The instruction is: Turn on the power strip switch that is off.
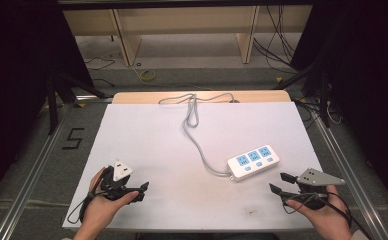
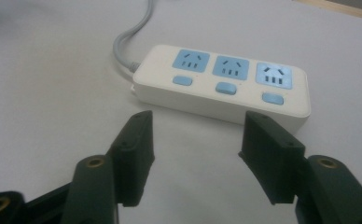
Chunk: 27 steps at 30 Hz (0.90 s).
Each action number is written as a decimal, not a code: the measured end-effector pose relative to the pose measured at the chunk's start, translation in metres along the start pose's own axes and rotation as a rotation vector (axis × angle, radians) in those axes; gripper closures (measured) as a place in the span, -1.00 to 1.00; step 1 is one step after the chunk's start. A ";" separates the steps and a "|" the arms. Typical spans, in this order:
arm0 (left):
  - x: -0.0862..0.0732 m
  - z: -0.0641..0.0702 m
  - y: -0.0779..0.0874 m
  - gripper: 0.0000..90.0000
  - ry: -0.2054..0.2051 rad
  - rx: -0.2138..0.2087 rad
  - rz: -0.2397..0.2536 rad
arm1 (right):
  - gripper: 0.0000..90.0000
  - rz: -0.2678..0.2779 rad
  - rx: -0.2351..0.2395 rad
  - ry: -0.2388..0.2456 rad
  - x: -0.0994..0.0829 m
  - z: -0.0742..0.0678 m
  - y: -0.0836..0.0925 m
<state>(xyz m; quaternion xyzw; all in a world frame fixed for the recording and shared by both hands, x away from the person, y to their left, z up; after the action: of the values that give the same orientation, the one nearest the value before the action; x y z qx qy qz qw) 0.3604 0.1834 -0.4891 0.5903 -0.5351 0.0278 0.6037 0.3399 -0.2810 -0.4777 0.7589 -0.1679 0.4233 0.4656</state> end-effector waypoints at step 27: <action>0.005 0.002 -0.002 -0.65 0.003 0.006 0.001 | 1.00 -0.059 -0.072 -0.018 0.020 0.007 -0.011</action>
<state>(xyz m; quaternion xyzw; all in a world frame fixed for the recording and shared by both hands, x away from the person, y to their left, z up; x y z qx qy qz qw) 0.3625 0.1781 -0.4880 0.5916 -0.5345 0.0306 0.6028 0.3619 -0.2783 -0.4688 0.7500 -0.1652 0.3961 0.5033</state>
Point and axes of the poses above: each handheld gripper's, and its own axes: y roughly backward along the jaws, x roughly out of its top, z roughly to its right, the point moved 6 cm from there along -y, roughly forward along the jaws, and after that the axes turned 15 degrees about -y, right-handed, at the moved point
